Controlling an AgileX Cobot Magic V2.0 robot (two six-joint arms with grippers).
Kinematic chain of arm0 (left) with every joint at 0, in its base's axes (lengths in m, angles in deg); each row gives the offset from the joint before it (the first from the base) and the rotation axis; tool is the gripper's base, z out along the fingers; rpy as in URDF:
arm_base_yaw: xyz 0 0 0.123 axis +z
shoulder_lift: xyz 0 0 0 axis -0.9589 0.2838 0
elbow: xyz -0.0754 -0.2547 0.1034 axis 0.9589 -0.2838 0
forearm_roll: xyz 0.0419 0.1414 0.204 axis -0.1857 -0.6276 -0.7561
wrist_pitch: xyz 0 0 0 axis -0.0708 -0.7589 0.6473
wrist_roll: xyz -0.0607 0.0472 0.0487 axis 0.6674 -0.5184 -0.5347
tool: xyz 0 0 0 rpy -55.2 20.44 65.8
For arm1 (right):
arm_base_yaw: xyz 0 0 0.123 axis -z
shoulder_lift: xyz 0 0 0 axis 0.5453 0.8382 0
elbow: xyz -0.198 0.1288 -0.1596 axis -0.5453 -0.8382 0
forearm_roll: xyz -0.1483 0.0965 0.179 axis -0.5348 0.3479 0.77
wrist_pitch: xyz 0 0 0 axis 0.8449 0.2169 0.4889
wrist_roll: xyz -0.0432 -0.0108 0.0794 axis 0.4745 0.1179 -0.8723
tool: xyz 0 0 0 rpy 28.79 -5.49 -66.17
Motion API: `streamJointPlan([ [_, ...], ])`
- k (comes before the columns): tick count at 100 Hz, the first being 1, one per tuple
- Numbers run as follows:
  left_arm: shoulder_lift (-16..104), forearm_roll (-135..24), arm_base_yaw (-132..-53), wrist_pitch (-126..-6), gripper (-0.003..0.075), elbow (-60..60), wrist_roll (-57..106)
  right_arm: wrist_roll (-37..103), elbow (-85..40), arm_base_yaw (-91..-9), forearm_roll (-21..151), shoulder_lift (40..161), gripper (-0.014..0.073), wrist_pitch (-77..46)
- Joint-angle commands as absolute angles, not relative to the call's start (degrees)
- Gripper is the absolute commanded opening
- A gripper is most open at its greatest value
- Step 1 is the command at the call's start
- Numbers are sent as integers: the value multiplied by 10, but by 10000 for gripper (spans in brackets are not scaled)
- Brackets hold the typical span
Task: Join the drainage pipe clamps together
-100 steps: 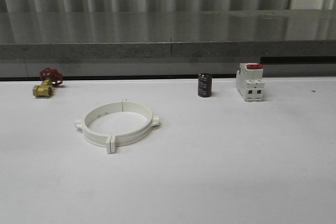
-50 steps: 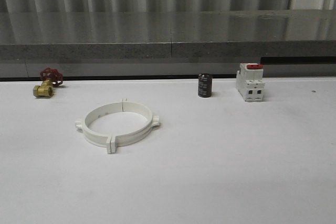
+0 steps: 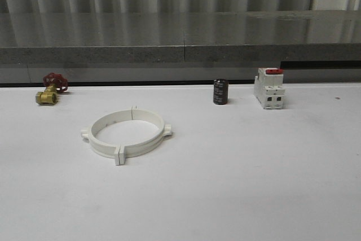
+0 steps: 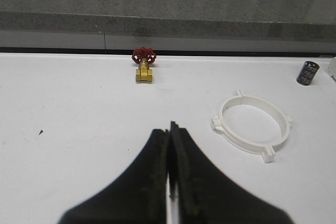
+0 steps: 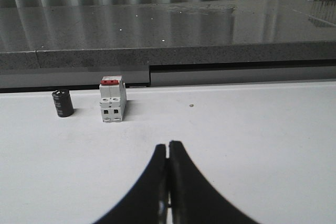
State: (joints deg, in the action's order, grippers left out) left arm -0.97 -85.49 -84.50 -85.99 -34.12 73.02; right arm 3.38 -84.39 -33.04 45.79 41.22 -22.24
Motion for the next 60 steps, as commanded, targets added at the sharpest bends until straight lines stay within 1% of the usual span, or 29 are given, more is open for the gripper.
streamJointPlan([
  [1,-4,-856,-843,-817,-21,-325,731,35,-834,-330,449,402,-65,-271],
  [46,-4,-856,-843,-817,-21,-326,731,35,-834,-330,449,402,-65,-271],
  [60,-5,-889,-843,-817,-21,-334,731,35,-834,-330,449,402,-65,-271],
])
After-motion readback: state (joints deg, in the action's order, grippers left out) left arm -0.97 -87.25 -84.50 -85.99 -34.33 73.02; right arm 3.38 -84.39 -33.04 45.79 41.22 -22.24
